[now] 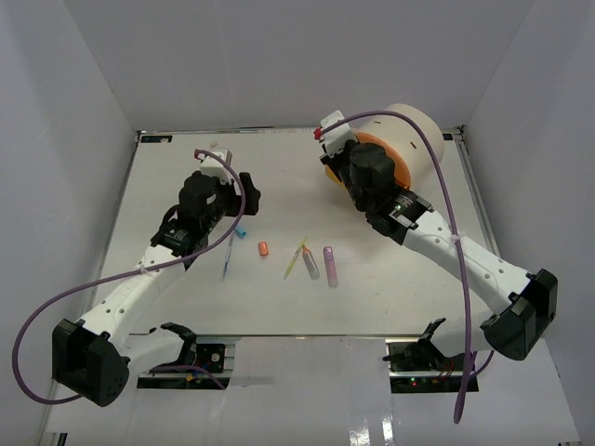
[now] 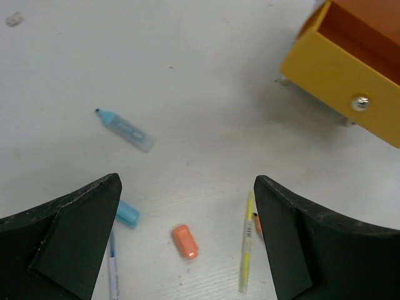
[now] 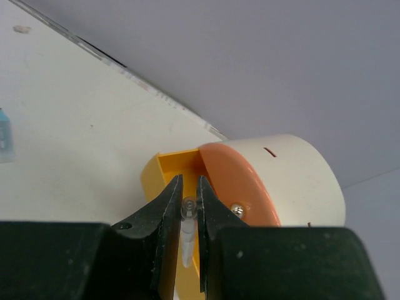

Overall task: Sort the stationery into containers
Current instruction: Place the pen in the drawer, then pick up the pen from the center of the board.

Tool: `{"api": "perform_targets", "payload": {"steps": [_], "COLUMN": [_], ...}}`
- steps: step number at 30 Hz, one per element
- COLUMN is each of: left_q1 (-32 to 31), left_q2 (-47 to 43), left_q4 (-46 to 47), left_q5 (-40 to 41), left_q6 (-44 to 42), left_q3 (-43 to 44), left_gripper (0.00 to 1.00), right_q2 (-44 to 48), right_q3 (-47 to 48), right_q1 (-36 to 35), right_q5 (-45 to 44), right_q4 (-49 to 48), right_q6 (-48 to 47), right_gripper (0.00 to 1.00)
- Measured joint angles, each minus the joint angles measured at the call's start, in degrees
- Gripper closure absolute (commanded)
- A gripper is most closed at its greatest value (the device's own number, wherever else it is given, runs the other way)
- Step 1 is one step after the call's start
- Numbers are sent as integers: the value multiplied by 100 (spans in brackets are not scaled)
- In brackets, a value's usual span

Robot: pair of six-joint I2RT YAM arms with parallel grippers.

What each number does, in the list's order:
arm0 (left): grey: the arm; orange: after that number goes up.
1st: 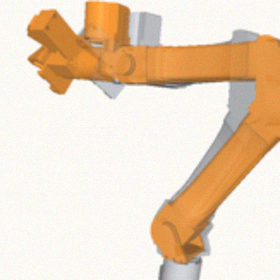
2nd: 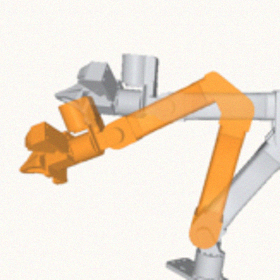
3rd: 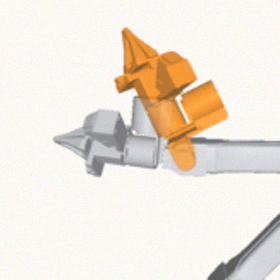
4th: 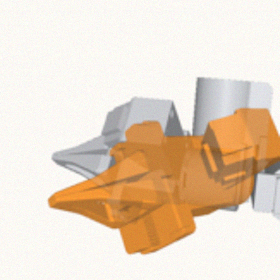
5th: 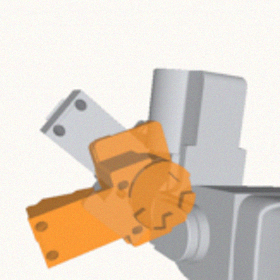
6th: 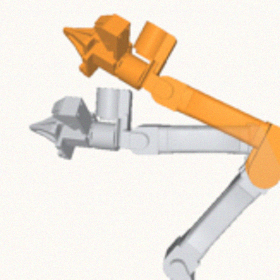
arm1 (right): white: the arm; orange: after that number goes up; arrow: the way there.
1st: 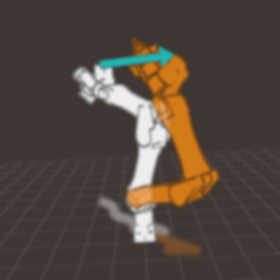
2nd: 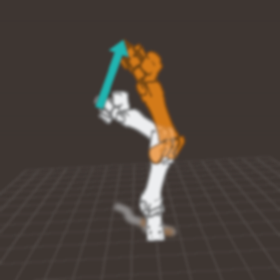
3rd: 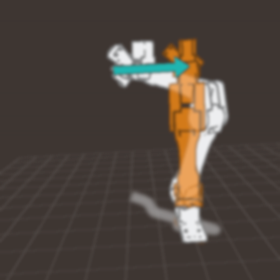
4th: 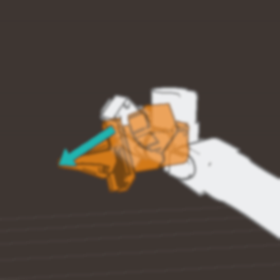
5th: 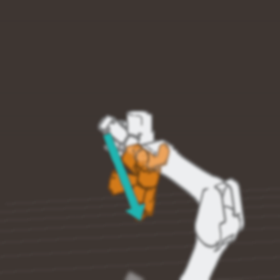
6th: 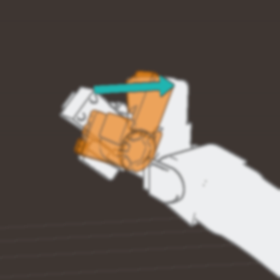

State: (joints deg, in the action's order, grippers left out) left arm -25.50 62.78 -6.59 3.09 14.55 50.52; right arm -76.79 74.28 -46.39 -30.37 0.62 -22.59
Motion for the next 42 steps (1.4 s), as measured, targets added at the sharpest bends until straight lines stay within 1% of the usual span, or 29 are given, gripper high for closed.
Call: {"api": "perform_targets", "payload": {"steps": [3, 6, 13, 14, 16, 17, 19, 22, 23, 24, 26, 28, 29, 31, 32, 35, 38, 41, 42], "left_q1": [144, 271, 398, 402, 402, 402, 402, 402, 402, 402, 402, 404, 402, 402, 404, 404, 407, 407, 407], "left_q2": [2, 17, 127, 127, 127, 127, 127, 127, 129, 131, 149, 173, 186, 216, 232, 271, 326, 455, 498], "left_q4": [-225, -348, -542, -557, -577, -588, -599, -625, -636, -640, -645, -654, -662, -675, -675, -686, -688, -719, -739], "left_q5": [446, 702, 931, 960, 1005, 1016, 1047, 1067, 1067, 1067, 1064, 1060, 1060, 1045, 1038, 951, 798, 623, 546], "left_q6": [0, -15, -103, -118, -140, -146, -166, -181, -184, -188, -190, -197, -199, -203, -203, -203, -201, -192, -184], "left_q3": [-28, -81, -107, -114, -120, -125, -129, -129, -129, -129, -129, -129, -131, -129, -131, -129, -129, -129, -129], "left_gripper": [2, 2, 2, 2, 2, 2, 2, 2, 2, 2, 2, 2, 2, 2, 2, 2, 2, 2, 2], "right_q2": [-236, -529, -1327, -1443, -1683, -1775, -1954, -2133, -2155, -2168, -2170, -2170, -2166, -2129, -2087, -1882, -1464, -776, -527], "right_q3": [146, 188, 306, 361, 479, 525, 612, 741, 767, 804, 881, 966, 1008, 1047, 1047, 1038, 979, 721, 573], "right_q1": [140, 385, 914, 964, 1049, 1078, 1110, 1115, 1115, 1115, 1115, 1115, 1115, 1115, 1115, 1115, 1115, 1115, 1115], "right_q5": [-199, -317, -352, -345, -302, -271, -223, -190, -177, -162, -118, -70, -50, -9, 26, 136, 295, 501, 570], "right_q4": [-11, -7, 142, 212, 310, 352, 431, 573, 601, 660, 702, 715, 737, 763, 807, 955, 1091, 1215, 1202], "right_q6": [-339, -595, -837, -833, -811, -791, -739, -638, -616, -595, -520, -463, -439, -374, -323, -160, 160, 629, 811], "right_gripper": [92, 92, 92, 91, 86, 80, 75, 62, 57, 48, 39, 32, 26, 21, 16, 7, 2, 0, 3]}}
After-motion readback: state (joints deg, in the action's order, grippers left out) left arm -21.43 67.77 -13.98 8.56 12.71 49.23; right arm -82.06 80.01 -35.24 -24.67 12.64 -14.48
